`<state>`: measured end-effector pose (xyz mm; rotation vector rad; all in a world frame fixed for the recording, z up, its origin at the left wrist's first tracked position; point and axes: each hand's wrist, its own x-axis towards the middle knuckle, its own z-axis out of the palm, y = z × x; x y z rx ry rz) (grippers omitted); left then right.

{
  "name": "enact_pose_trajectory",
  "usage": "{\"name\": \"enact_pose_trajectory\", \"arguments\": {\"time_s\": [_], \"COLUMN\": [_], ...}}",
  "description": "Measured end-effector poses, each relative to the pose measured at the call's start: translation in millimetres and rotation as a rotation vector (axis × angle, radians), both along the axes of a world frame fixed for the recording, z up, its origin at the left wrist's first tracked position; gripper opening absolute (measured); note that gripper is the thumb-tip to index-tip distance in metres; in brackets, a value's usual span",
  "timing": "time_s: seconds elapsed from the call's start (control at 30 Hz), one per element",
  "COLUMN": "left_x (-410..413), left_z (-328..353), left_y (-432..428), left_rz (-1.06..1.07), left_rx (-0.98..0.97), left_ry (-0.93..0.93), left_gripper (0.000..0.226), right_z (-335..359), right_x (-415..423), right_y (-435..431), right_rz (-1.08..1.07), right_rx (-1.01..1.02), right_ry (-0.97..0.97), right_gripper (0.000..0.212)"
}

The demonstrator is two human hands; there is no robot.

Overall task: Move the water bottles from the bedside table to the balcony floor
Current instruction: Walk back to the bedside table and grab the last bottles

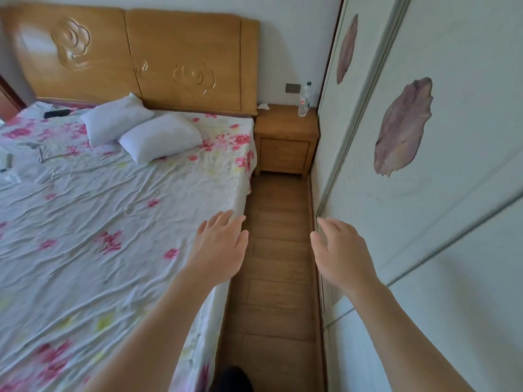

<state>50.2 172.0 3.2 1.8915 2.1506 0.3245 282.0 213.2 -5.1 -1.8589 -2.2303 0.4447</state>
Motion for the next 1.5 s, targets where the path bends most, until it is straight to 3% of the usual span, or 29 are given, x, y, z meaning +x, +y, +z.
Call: {"name": "enact_pose_trajectory", "arguments": {"time_s": [0.47,0.77,1.17,1.5], "left_x": [-90.9,-106.3,-98.4,-137.2], "left_z": [10.2,14.5,24.5,-2.1], "left_y": [279.5,451.8,675.6,850.8], "left_rz": [-0.013,-0.089,0.002,0.063], "left_rx": [0.034,0.012,0.029,0.010], "left_ry": [-0.052,-0.028,0.005,0.016], "left_gripper": [0.042,0.045,0.040,0.047], "right_z": [5.4,13.0,3.3,-8.3], "right_x": [-89.5,-100.2,-103.1,-125.1], "right_y": [268.5,421.0,681.7,854.2], "right_rz": [-0.010,-0.062,0.009,0.012], "right_rx": [0.022,0.039,0.020,0.000], "right_ry": [-0.026,-0.015,0.008,-0.051], "right_gripper": [0.051,0.051,0.054,0.053]}}
